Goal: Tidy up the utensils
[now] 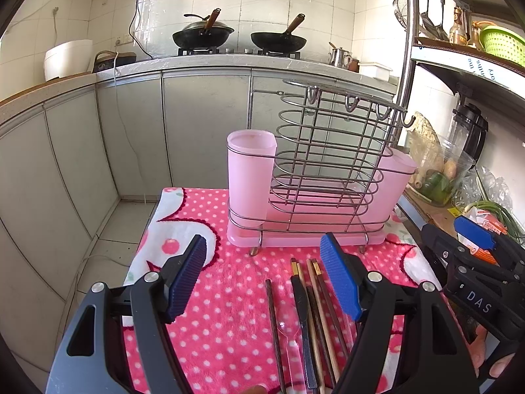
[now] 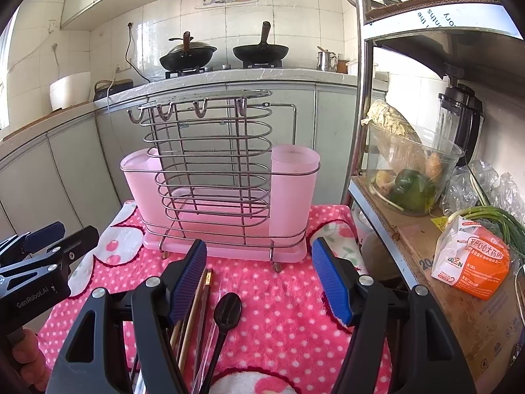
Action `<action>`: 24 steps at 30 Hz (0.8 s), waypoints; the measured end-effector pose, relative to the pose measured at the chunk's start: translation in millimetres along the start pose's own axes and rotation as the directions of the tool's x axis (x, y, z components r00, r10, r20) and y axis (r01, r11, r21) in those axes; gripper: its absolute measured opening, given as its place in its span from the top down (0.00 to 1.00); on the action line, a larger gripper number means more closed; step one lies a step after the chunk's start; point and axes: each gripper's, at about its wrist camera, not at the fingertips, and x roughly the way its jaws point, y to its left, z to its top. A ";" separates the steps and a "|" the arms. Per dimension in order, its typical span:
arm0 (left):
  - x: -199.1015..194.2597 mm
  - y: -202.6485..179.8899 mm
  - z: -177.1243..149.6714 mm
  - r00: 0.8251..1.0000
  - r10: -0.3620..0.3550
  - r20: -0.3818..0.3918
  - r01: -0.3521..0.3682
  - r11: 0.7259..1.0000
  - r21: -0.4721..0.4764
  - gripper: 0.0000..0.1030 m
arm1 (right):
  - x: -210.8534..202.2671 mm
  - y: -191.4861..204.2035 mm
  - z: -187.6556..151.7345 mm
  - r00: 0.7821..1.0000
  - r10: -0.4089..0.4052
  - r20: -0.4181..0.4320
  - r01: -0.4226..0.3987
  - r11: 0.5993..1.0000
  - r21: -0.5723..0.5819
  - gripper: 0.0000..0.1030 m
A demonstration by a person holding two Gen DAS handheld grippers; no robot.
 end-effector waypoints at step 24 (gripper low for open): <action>-9.1 -1.2 1.6 1.000 -0.006 0.008 0.006 1.000 0.001 0.30 | -13.5 3.4 3.7 0.999 -0.010 0.041 0.010 1.000 -0.005 0.36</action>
